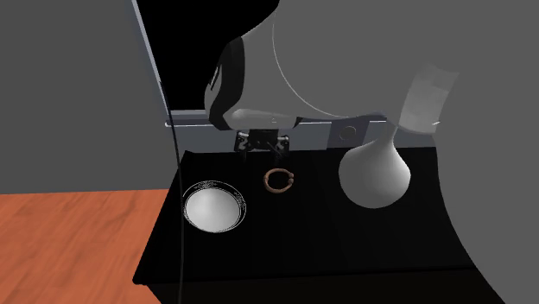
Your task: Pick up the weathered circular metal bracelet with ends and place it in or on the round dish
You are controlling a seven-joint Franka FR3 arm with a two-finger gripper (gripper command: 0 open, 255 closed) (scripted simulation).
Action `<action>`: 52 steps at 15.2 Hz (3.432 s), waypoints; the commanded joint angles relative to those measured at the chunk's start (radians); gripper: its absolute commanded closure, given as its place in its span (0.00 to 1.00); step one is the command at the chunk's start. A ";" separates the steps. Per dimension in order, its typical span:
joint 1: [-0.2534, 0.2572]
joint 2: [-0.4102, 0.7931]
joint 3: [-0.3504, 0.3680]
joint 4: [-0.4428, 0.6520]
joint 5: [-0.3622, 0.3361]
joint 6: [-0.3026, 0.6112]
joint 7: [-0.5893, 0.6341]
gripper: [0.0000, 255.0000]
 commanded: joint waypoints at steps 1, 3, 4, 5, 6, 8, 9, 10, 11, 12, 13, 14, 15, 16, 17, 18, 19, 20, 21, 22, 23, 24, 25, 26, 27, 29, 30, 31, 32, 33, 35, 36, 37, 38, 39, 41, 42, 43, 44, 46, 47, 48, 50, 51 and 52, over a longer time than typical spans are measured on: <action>0.001 0.006 0.000 -0.001 -0.001 0.007 0.001 0.00; 0.001 0.006 0.000 0.000 -0.001 0.007 0.001 0.00; 0.001 0.006 0.000 0.000 -0.001 0.007 0.001 0.00; 0.001 0.006 0.000 0.000 -0.001 0.007 0.001 0.00; 0.001 0.006 0.000 0.000 -0.001 0.007 0.001 0.00; 0.001 0.006 0.000 -0.001 -0.001 0.007 0.001 1.00; 0.001 0.006 0.000 -0.001 -0.001 0.007 0.001 1.00; 0.001 0.006 0.000 -0.001 -0.001 0.007 0.001 1.00; 0.001 0.006 0.000 -0.001 -0.001 0.007 0.001 1.00; 0.001 0.006 0.000 -0.001 -0.001 0.007 0.001 1.00; 0.001 0.006 0.000 -0.001 -0.001 0.007 0.001 1.00; 0.001 0.006 0.000 -0.001 -0.001 0.007 0.001 1.00; 0.001 0.006 0.000 -0.001 -0.001 0.007 0.001 1.00; 0.001 0.006 0.000 -0.001 -0.001 0.007 0.001 1.00; 0.001 0.006 0.000 -0.001 -0.001 0.007 0.001 1.00; 0.001 0.006 0.000 -0.001 -0.001 0.007 0.001 0.00; 0.019 0.084 -0.017 0.117 -0.042 -0.113 0.039 0.00; 0.035 0.167 -0.031 0.242 -0.073 -0.236 0.068 0.00; 0.052 0.258 -0.045 0.378 -0.098 -0.363 0.090 0.00; 0.059 0.293 -0.052 0.431 -0.105 -0.410 0.096 0.00; 0.060 0.297 -0.053 0.422 -0.105 -0.398 0.096 0.00; 0.060 0.300 -0.054 0.414 -0.105 -0.387 0.096 0.00; 0.060 0.303 -0.054 0.406 -0.106 -0.375 0.097 0.00; 0.060 0.307 -0.054 0.398 -0.106 -0.364 0.097 0.00; 0.060 0.311 -0.055 0.390 -0.107 -0.352 0.097 0.00; 0.060 0.322 -0.056 0.373 -0.108 -0.323 0.099 0.00; 0.060 0.322 -0.056 0.372 -0.108 -0.323 0.098 0.00; 0.060 0.322 -0.056 0.372 -0.108 -0.323 0.099 0.00; 0.060 0.322 -0.056 0.373 -0.108 -0.323 0.099 0.00; 0.060 0.322 -0.056 0.373 -0.108 -0.323 0.099 0.00; 0.060 0.322 -0.056 0.373 -0.108 -0.323 0.099 0.00; 0.060 0.322 -0.056 0.373 -0.108 -0.323 0.099 0.00; 0.060 0.322 -0.056 0.373 -0.108 -0.324 0.098 0.00; 0.060 0.322 -0.056 0.373 -0.108 -0.324 0.098 1.00; 0.060 0.322 -0.056 0.373 -0.108 -0.324 0.098 1.00; 0.060 0.322 -0.056 0.373 -0.108 -0.324 0.098 1.00; 0.060 0.322 -0.056 0.373 -0.108 -0.324 0.098 1.00; 0.060 0.322 -0.056 0.372 -0.108 -0.324 0.098 1.00; 0.060 0.322 -0.056 0.372 -0.108 -0.324 0.098 1.00; 0.060 0.322 -0.056 0.372 -0.108 -0.324 0.098 1.00; 0.060 0.322 -0.056 0.373 -0.108 -0.323 0.099 1.00; 0.060 0.316 -0.055 0.376 -0.107 -0.333 0.098 1.00; 0.060 0.303 -0.054 0.382 -0.106 -0.353 0.098 1.00; 0.059 0.297 -0.054 0.387 -0.105 -0.363 0.097 1.00; 0.059 0.291 -0.053 0.391 -0.105 -0.373 0.097 1.00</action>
